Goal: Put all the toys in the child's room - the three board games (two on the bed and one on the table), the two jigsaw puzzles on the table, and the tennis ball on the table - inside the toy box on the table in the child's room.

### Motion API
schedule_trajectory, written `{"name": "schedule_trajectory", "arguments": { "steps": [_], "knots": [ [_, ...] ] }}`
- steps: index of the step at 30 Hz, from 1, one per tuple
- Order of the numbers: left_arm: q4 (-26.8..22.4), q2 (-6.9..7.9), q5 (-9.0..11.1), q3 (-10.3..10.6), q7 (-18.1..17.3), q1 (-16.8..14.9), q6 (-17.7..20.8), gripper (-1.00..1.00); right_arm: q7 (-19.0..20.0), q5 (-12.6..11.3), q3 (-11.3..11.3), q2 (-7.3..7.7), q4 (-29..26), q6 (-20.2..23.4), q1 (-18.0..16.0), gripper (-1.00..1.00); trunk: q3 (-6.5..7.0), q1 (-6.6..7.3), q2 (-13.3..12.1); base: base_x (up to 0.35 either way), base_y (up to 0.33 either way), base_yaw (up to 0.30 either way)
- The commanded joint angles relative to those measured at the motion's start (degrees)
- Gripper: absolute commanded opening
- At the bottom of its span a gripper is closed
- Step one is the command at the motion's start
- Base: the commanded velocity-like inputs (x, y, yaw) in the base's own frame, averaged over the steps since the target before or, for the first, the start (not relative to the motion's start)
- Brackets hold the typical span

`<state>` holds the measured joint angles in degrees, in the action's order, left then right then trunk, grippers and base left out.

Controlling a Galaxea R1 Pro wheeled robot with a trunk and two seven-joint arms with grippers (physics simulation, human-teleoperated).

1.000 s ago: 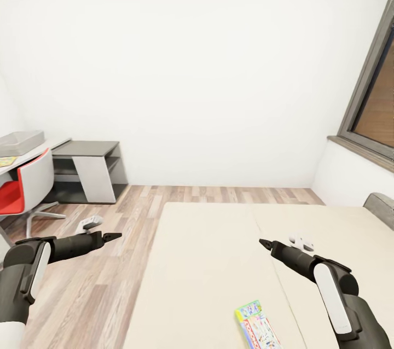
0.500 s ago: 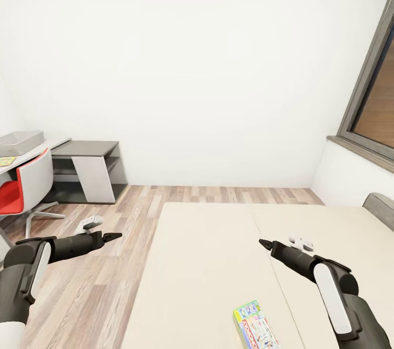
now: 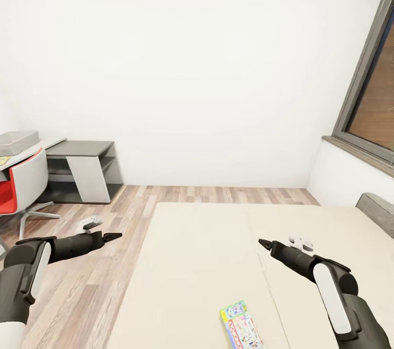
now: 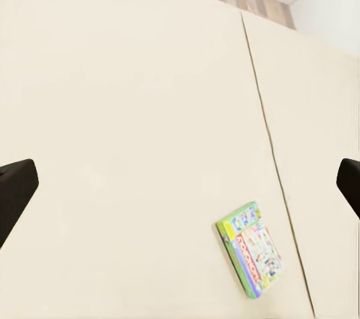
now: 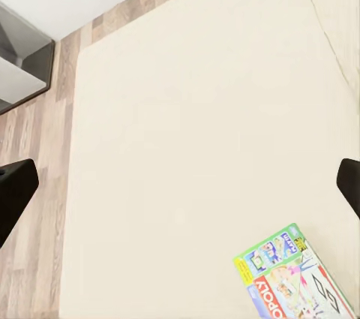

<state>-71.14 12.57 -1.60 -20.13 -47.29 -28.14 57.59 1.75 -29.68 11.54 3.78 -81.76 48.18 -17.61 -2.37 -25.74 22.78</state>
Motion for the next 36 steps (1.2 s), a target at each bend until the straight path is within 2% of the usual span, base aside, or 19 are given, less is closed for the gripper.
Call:
{"name": "schedule_trajectory", "arguments": {
  "steps": [1, 7, 21, 26, 33, 36],
  "knots": [
    [0.0, -0.01, -0.2, -0.1, -0.3, -0.1, 0.4, 1.0, 0.2, 0.1, 0.1, 0.0, 0.0, 0.3, -0.1, 1.0, -0.14, -0.04, 0.1, 0.0, -0.292, 0.0],
    [0.0, 0.0, -0.2, -0.1, -0.3, -0.1, 0.4, 1.0, 0.1, 0.0, 0.1, 0.0, 0.0, 0.4, -0.1, 1.0, -0.14, -0.04, 0.1, 0.0, -0.153, 0.0],
    [0.0, -0.05, -0.2, 0.0, -0.3, -0.1, 0.4, 1.0, 0.0, -0.1, -0.1, -0.04, 1.1, 0.4, -0.3, 1.0, -0.29, -0.04, 0.1, 0.0, -0.008, 0.0],
    [0.0, -0.01, -0.2, -0.1, -0.3, -0.1, 0.4, 1.0, -0.1, 0.0, -0.7, 0.0, 3.6, 0.3, -1.4, 1.0, -0.7, -0.04, 0.1, 0.0, 0.0, 0.0],
    [0.0, 0.03, -0.1, -0.1, -0.4, -0.1, 0.4, 1.0, 0.0, 0.3, -0.9, 0.08, 10.9, -0.3, -4.4, 1.0, -1.35, -0.04, 0.1, 0.0, 0.0, 0.0],
    [0.0, 0.08, 0.0, -0.1, -0.5, -0.1, 0.4, 1.0, 0.0, 0.3, -0.9, 0.17, 15.6, -3.6, -6.0, 1.0, -1.63, -0.04, 0.1, 0.0, 0.0, 0.0]
  ]
}}
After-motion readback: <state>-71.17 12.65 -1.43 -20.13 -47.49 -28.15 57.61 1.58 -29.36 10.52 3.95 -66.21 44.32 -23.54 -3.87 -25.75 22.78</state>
